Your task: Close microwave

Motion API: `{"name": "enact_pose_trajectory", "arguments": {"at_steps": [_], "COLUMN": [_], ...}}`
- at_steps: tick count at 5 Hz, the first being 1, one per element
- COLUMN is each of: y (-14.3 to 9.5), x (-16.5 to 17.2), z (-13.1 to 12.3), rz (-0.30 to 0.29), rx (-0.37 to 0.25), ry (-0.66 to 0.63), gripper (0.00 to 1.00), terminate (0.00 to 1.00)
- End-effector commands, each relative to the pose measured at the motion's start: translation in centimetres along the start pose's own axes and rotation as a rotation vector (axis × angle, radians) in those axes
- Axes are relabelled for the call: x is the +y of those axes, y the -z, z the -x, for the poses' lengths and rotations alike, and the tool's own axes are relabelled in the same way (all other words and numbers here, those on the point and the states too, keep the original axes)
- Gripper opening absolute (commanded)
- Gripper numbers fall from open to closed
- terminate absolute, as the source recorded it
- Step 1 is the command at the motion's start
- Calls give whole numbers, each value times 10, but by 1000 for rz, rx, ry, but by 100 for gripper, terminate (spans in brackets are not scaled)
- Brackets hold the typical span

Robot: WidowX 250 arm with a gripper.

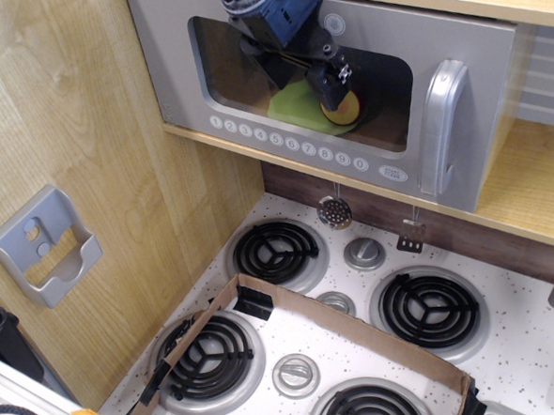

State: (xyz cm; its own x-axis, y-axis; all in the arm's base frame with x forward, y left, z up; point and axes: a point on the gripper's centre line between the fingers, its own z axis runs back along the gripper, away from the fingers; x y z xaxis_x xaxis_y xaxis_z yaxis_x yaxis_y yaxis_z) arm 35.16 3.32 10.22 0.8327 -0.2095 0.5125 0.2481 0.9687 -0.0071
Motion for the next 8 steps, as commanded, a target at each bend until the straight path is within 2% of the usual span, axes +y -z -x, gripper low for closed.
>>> {"name": "enact_pose_trajectory", "arguments": {"at_steps": [1,2,4,8], "y": [-29,-39,-52,-52], "x": [0,-12,-21,-21], "z": [-25,-3,19,19], "rz": [-65,-100,-117,-117], "rx": [-64,63,148,148], "ry": [17,-55,-101,-101], "gripper": [100,100,100,100], "terminate": [0,0,0,0]}}
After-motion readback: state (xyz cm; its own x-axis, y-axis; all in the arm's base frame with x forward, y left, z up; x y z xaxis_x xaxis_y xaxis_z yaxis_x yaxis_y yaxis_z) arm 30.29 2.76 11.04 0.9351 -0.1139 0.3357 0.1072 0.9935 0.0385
